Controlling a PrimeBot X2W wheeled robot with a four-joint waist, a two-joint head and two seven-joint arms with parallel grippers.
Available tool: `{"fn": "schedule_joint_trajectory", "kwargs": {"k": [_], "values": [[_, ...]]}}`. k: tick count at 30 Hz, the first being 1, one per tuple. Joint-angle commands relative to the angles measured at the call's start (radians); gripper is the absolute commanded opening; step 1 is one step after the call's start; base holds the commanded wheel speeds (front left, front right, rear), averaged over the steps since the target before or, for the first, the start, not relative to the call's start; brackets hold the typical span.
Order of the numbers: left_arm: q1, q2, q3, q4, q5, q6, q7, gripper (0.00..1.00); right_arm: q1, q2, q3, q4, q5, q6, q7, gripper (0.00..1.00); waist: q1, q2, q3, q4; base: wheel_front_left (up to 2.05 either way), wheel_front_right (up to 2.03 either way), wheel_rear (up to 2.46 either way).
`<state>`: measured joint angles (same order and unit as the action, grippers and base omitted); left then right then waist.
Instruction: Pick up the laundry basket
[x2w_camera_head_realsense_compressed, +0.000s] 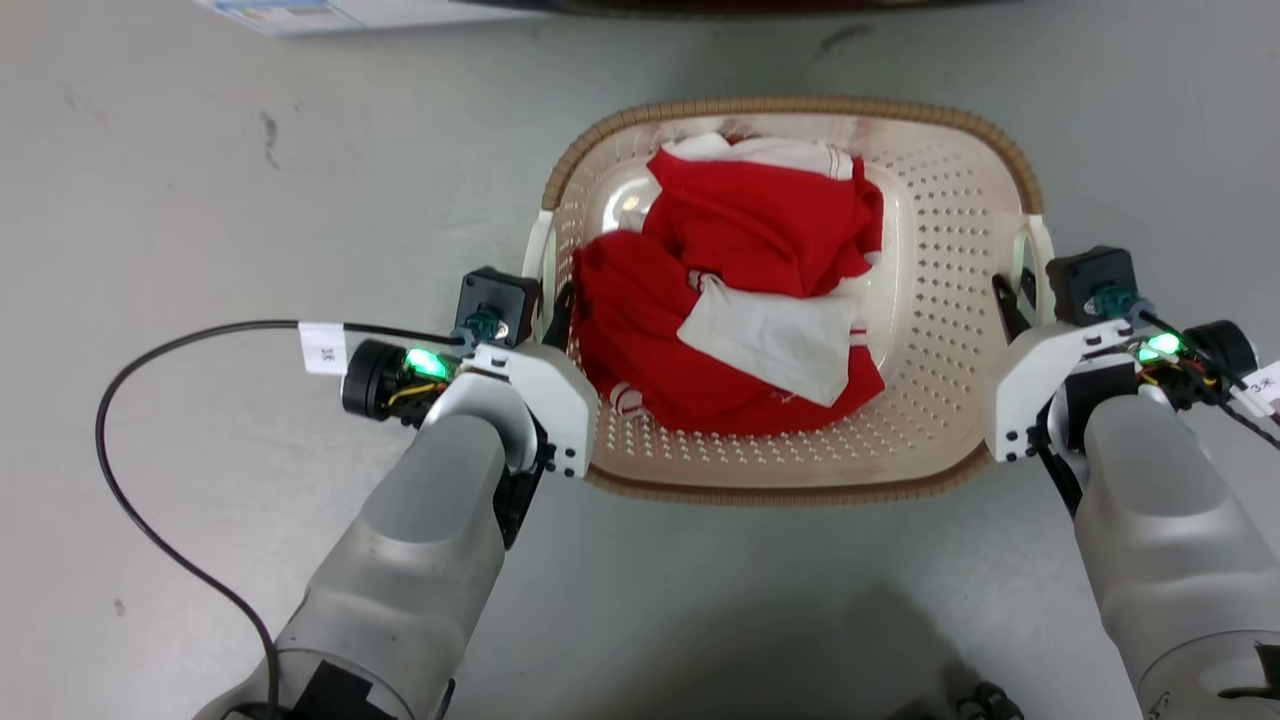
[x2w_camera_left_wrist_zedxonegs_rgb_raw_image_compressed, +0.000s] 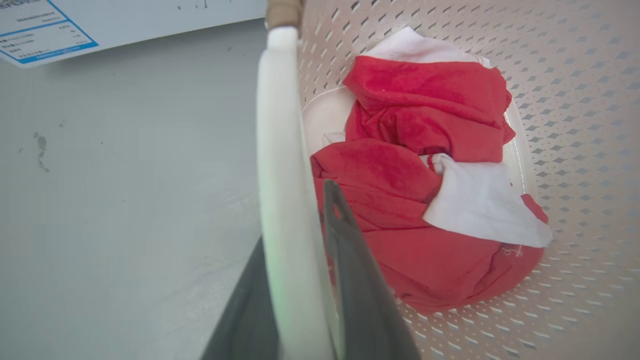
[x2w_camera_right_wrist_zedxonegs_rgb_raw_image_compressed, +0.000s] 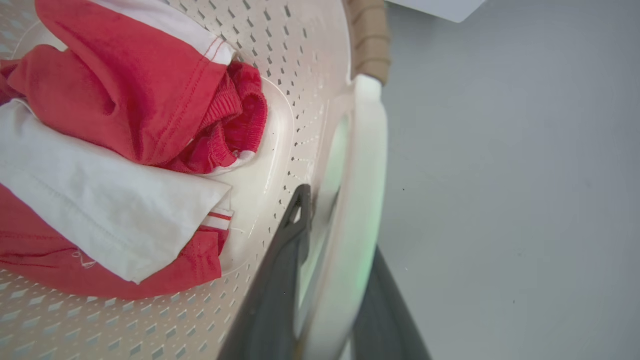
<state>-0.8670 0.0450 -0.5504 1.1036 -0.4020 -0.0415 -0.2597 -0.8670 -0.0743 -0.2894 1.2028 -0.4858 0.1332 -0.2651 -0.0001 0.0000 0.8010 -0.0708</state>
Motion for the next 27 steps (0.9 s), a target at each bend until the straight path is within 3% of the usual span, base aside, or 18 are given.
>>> {"fn": "schedule_joint_trajectory", "kwargs": {"k": [1, 13, 17, 27], "values": [[0.009, 0.010, -0.005, 0.001, -0.003, -0.009, -0.009, 0.00, 0.017, -0.025, 0.001, 0.007, -0.017, -0.004, 0.001, 0.00, 0.0001, 0.0000, -0.034, 0.011, 0.00, 0.00, 0.00], [0.072, 0.014, -0.045, 0.091, -0.088, -0.034, -0.005, 0.00, 0.080, -0.017, -0.001, 0.057, -0.060, -0.005, 0.007, 0.00, 0.0001, 0.0000, -0.233, 0.049, 0.00, 0.00, 0.00], [0.099, 0.014, -0.073, 0.117, -0.132, -0.045, 0.021, 0.00, 0.118, -0.005, 0.012, 0.073, -0.076, -0.005, 0.025, 0.00, 0.0001, 0.0000, -0.336, 0.066, 0.00, 0.00, 0.00], [0.124, 0.014, -0.089, 0.158, -0.187, -0.057, 0.078, 0.00, 0.170, 0.009, 0.050, 0.084, -0.063, -0.005, 0.075, 0.00, 0.0001, 0.0000, -0.469, 0.087, 0.00, 0.00, 0.00]]}}
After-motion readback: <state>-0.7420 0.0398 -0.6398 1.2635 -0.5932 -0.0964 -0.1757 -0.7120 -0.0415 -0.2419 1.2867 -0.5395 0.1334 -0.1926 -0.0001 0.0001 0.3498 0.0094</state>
